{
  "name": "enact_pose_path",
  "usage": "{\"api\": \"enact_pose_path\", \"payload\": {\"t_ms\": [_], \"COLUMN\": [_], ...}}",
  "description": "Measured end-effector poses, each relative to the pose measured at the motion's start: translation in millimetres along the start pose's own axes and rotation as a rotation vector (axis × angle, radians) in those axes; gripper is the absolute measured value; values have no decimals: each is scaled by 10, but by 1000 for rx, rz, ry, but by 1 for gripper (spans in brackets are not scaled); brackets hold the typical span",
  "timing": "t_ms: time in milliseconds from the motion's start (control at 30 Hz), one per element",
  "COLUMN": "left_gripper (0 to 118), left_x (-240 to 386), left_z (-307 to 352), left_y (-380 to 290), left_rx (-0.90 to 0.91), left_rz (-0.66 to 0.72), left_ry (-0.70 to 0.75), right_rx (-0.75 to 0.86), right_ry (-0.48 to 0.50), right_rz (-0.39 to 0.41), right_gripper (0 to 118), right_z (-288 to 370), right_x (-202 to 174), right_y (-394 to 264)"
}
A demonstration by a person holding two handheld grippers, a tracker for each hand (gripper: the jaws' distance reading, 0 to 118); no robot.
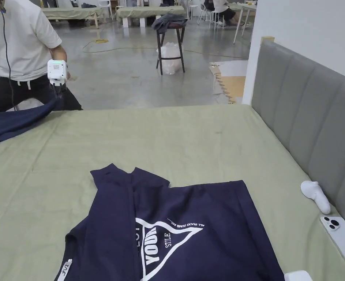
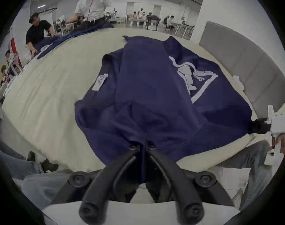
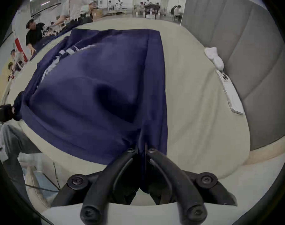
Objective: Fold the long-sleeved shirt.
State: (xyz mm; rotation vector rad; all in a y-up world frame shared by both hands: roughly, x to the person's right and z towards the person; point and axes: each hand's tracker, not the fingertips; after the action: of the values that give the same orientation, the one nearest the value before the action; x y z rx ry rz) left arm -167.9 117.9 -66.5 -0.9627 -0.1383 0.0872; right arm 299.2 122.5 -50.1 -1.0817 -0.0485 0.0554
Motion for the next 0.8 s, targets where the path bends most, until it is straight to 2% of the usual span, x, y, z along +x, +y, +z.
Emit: {"api": "enact_pose_path", "payload": {"t_ms": [33,100,133,200,233,267,300,333,367,400,433,500,533,567,600,667,700,733,767,800], "left_gripper": [28,88,111,103,96,84,60,11,6,4,4,8,38,78,107,110,109,98,92,92], "left_x": [10,-27,133,191,224,93,103,113,126,94,110,112,31,39,50,35,68,94,107,55], "left_z": [93,218,386,542,583,578,582,579,546,685,658,588,629,569,494,325,513,535,512,110], "left_y": [82,230,286,438,512,552,605,642,672,740,771,795,803,769,738,655,511,403,308,505], "left_rx": [29,45,59,190,198,190,206,233,255,284,277,232,227,225,210,100,144,127,86,43], "left_rz": [27,59,56,54,41,45,43,29,5,2,-12,-13,12,15,6,-19,-23,-31,-29,-22], "left_ry": [-21,-82,-74,-105,-102,-94,-76,-58,-39,26,26,-9,-22,-20,-15,31,23,26,40,50], "right_rx": [7,102,140,230,254,262,279,313,330,327,321,308,311,318,316,300,292,285,278,267], "right_ry": [11,32,36,44,65,59,67,74,65,48,34,89,99,106,110,114,111,109,110,112], "right_rz": [-8,-33,-43,-36,-67,-90,-100,-103,-105,-109,-119,-101,-109,-121,-122,-108,-102,-99,-98,-97], "right_gripper": [25,97,118,114,112,103,78,22,0,0,0,0,0,0,0,0,0,0,0,0], "right_z": [72,255,346,619,687,741,785,803,810,795,782,772,778,771,760,740,723,705,686,662], "right_x": [21,45,48,72,90,102,106,113,94,72,50,6,-17,-22,-22,-61,-68,-69,-69,-68], "right_y": [84,214,281,436,507,579,630,650,690,726,746,775,778,752,730,720,699,676,668,664]}}
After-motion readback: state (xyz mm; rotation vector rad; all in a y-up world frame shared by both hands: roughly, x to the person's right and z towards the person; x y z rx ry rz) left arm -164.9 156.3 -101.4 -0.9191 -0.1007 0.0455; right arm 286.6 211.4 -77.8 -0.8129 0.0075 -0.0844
